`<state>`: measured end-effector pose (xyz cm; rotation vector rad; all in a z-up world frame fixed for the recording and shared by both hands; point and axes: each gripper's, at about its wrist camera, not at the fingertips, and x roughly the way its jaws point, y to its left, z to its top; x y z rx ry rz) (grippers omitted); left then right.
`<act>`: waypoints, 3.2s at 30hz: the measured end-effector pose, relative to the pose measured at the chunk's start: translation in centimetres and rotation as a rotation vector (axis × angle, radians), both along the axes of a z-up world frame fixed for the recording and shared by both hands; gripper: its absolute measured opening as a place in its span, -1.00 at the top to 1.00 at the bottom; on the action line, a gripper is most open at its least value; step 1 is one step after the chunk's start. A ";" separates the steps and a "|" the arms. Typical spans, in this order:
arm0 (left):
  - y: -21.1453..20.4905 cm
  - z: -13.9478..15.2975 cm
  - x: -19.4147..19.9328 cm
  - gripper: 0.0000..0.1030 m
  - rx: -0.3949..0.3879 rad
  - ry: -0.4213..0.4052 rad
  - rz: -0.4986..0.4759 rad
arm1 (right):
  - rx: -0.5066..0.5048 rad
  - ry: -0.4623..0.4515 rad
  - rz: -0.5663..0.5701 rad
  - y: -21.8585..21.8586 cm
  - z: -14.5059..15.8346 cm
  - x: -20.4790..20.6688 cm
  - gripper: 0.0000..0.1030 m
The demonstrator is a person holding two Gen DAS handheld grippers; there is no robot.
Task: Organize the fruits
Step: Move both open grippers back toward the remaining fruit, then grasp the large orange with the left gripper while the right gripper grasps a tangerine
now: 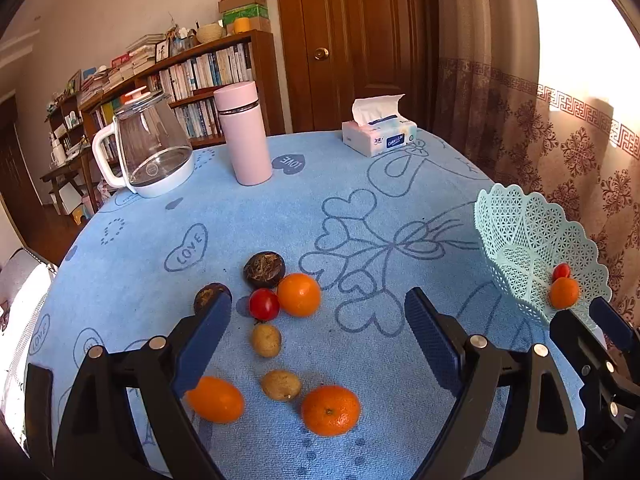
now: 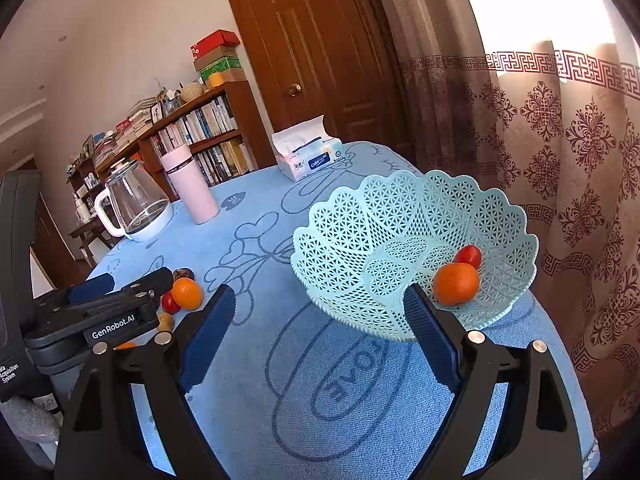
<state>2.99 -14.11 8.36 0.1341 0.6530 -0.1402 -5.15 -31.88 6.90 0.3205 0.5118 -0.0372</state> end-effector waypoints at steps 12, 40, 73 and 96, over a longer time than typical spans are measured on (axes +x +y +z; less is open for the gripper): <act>4.4 -1.0 0.5 -0.71 -0.028 0.031 0.060 | -0.032 0.052 0.086 4.0 -0.6 1.8 -0.70; 12.2 -5.2 -1.5 -0.58 -0.109 0.147 0.071 | -0.053 0.173 0.202 9.5 -2.8 4.1 -0.70; 12.1 -6.7 -0.9 0.12 -0.293 0.247 -0.046 | -0.031 0.225 0.213 9.8 -4.1 4.7 -0.70; 14.7 -6.1 -1.8 0.13 -0.369 0.175 0.044 | -0.135 0.294 0.414 15.0 -4.9 5.8 0.18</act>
